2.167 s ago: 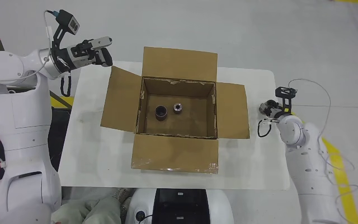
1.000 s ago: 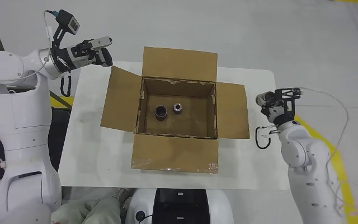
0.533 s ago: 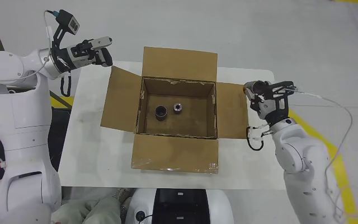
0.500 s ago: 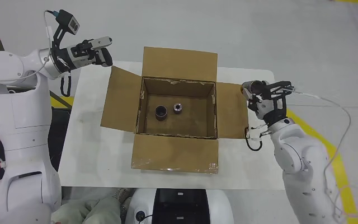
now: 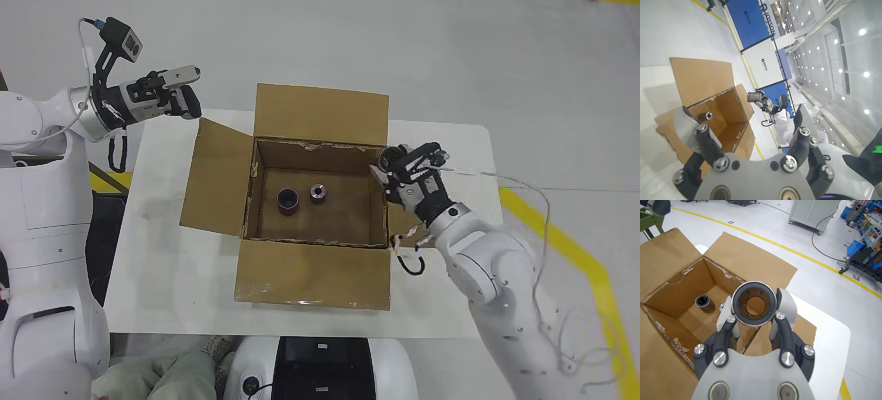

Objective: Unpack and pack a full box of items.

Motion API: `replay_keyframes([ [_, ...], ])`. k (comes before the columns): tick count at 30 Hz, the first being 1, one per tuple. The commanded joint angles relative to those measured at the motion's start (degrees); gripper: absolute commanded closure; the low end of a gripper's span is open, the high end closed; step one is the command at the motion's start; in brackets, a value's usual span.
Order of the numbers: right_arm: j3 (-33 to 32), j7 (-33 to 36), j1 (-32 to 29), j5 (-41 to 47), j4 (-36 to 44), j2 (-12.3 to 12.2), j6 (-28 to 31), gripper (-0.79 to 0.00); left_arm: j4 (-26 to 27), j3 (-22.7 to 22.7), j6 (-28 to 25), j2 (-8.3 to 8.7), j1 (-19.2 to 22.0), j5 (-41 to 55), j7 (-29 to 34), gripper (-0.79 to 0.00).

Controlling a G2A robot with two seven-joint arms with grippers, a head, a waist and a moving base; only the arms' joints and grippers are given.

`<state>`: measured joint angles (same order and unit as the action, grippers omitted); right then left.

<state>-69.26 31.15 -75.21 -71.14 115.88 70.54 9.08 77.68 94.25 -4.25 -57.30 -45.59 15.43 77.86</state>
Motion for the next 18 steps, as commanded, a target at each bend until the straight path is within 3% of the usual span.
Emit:
replay_keyframes([
  [1,1.33,0.72,0.68,-0.38,-0.35,0.15,-0.11,0.0,0.0,0.0,0.0,0.0,0.0,0.0,0.0,-0.785],
  [18,9.17,6.21,7.92,2.82,-8.71,1.97,-2.01,0.0,0.0,0.0,0.0,0.0,0.0,0.0,0.0,-0.785],
])
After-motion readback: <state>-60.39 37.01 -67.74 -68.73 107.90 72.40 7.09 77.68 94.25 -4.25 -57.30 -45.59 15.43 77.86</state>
